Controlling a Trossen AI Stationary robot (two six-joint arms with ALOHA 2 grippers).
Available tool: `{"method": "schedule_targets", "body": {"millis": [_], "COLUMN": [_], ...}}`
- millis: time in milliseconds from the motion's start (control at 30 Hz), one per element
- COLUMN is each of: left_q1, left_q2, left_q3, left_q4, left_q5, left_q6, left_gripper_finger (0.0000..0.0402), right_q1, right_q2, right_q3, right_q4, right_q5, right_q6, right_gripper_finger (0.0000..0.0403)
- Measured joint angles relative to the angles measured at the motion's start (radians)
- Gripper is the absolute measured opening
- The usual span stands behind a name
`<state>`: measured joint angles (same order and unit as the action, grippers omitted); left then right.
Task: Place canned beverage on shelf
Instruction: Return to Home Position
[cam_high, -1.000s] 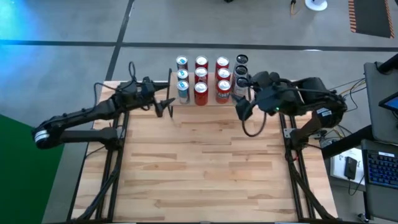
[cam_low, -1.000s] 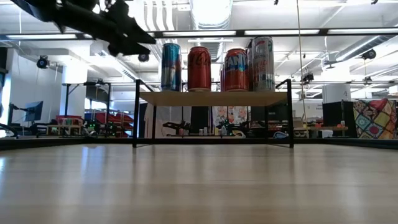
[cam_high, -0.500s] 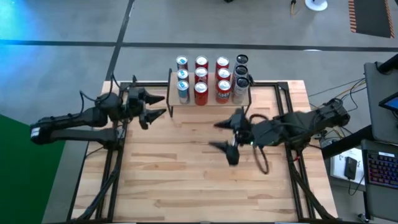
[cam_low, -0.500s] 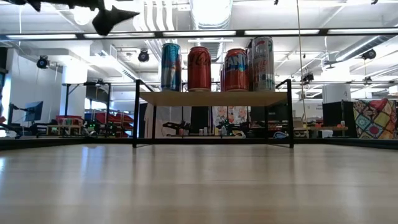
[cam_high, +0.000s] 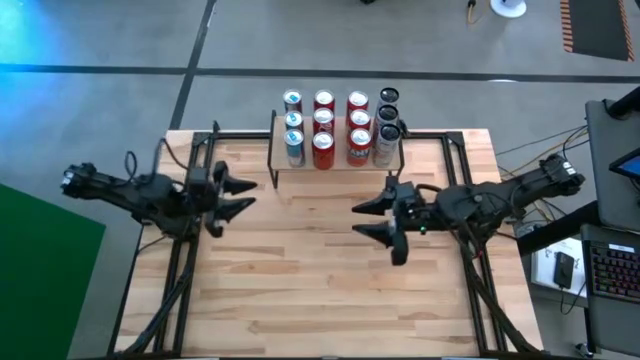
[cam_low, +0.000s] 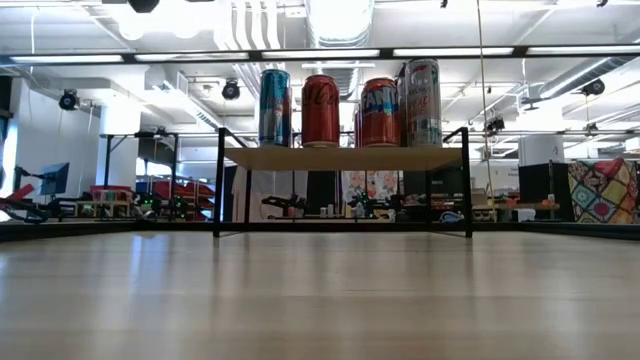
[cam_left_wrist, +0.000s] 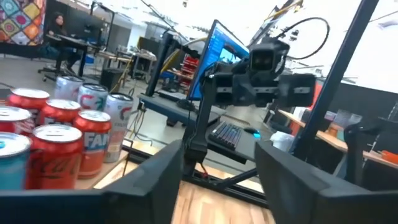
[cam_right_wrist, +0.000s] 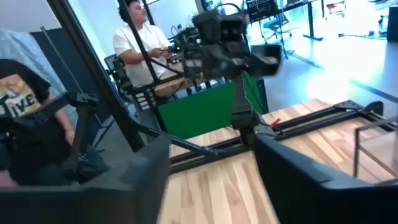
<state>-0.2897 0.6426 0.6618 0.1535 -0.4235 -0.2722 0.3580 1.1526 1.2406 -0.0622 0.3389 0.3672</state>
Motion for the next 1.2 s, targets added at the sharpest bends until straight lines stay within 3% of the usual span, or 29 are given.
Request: {"method": "schedule_targets", "body": {"millis": [200,267,400,533,600,667,933,1133,1200], "left_q1": [-0.033,-0.044,-0.050,-0.049,-0.049,-0.049,-0.050,-0.050,-0.050], "left_q2": [-0.096,-0.103,-0.093,-0.083,-0.076,-0.070,-0.123,-0.205,-0.209], "left_q3": [-0.019,-0.054,-0.169,-0.239,-0.247,-0.242,-0.224,-0.338,-0.396], "left_q4": [-0.060,-0.058,-0.015,0.047,0.045,0.038,0.011,0.024,0.067], "left_q5": [-0.018,-0.008,0.012,0.045,0.048,0.048,0.069,0.069,0.071], "left_q6": [0.010,0.025,0.031,0.078,0.106,0.108,0.258,0.177,0.115], "left_gripper_finger": [0.0101,0.0073,0.0026,0.0003,0.0005,0.0005,0.0000,0.0000,0.0000], "right_q1": [0.012,0.016,0.015,0.008,0.008,0.008,0.006,0.006,0.006], "right_q2": [-0.097,-0.110,-0.117,-0.117,-0.111,-0.113,-0.225,-0.362,-0.387], "right_q3": [-0.116,-0.165,-0.225,-0.248,-0.254,-0.264,-0.405,-0.548,-0.591], "right_q4": [0.014,0.086,0.181,-0.015,-0.128,-0.149,0.012,0.105,0.126], "right_q5": [0.000,0.000,0.004,0.052,0.054,0.055,0.055,0.055,0.099], "right_q6": [-0.010,-0.034,-0.097,-0.119,-0.057,-0.037,-0.167,-0.213,-0.206], "right_gripper_finger": [0.0055,0.0021,0.0013,0.0013,0.0013,0.0013,0.0013,0.0013,0.0012]}}
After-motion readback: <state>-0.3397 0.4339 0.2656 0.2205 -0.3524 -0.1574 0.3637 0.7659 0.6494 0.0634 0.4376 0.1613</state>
